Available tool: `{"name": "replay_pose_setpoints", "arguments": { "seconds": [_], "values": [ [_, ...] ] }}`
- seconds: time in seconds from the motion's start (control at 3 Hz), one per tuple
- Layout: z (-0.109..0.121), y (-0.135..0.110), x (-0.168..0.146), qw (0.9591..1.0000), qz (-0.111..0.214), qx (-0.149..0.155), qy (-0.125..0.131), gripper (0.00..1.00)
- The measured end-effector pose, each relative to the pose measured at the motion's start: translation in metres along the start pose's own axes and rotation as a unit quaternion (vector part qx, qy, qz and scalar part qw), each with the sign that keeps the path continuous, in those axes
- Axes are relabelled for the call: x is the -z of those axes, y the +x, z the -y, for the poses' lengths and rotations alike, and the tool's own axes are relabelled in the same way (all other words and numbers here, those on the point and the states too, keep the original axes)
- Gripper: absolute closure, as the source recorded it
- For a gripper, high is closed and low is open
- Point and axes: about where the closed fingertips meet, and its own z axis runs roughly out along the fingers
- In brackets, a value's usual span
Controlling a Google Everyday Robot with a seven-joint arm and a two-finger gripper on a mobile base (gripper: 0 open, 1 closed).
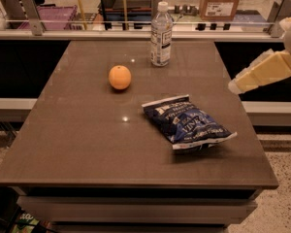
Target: Pick blue plastic bottle
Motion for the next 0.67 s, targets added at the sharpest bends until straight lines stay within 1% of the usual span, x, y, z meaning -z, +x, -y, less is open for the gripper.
{"name": "replay_pose_setpoints", "arguments": {
  "seconds": [0.33,0.67],
  "values": [
    [0.024,-0.016,-0.012,0.9979,0.050,-0.035,0.022,0.00],
    [0.049,-0.028,-0.027,0.9937,0.094,-0.057,0.025,0.00]
  ]
}}
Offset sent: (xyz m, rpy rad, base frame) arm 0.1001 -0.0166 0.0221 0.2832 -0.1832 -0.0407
